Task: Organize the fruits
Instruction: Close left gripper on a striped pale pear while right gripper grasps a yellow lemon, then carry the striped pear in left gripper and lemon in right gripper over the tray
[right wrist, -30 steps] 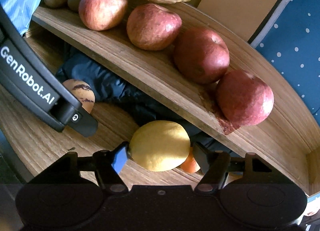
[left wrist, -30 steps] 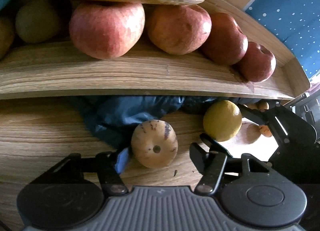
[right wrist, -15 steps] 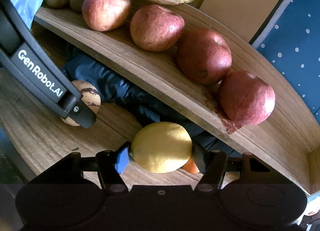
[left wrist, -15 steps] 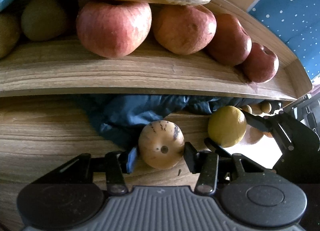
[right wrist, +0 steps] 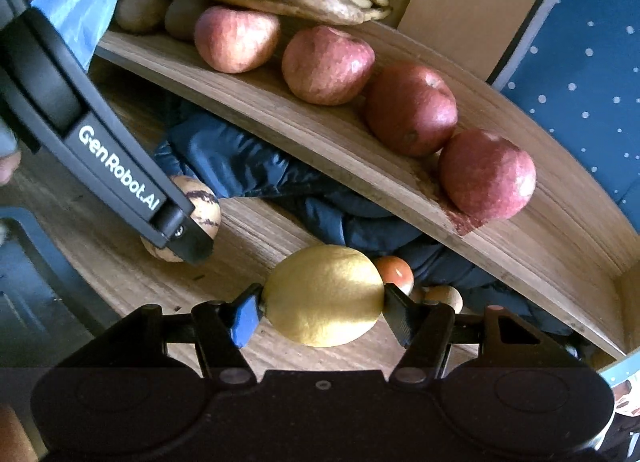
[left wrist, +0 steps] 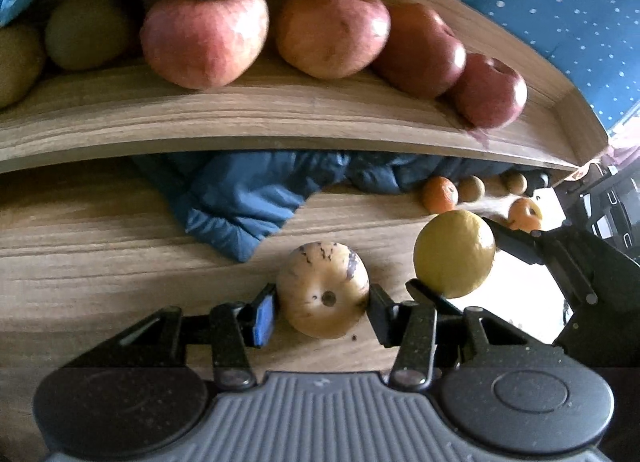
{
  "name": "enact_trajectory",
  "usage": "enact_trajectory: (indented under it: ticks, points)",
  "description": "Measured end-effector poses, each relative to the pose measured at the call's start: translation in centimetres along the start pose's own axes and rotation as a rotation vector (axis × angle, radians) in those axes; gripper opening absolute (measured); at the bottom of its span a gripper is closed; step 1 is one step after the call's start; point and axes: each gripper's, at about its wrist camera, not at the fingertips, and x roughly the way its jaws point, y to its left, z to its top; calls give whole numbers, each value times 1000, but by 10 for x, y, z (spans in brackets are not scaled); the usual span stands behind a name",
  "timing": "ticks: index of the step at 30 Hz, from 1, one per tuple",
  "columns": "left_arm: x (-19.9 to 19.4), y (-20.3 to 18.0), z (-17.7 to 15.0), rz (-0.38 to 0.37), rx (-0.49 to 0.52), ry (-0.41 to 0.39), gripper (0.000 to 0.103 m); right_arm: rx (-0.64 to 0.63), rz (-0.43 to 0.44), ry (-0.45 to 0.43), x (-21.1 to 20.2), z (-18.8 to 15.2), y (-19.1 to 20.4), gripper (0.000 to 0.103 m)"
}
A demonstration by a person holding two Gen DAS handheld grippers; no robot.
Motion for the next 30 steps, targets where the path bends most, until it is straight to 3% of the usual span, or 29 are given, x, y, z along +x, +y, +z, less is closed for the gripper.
enact_trajectory:
  ticks: [15, 30]
  points:
    - [-28, -32, -41, -4, 42, -22, 52, 48, -6, -44, -59, -35, -2, 65]
    - [-48, -63, -88, 10, 21, -30, 52, 33, 40, -53, -108, -84, 11, 65]
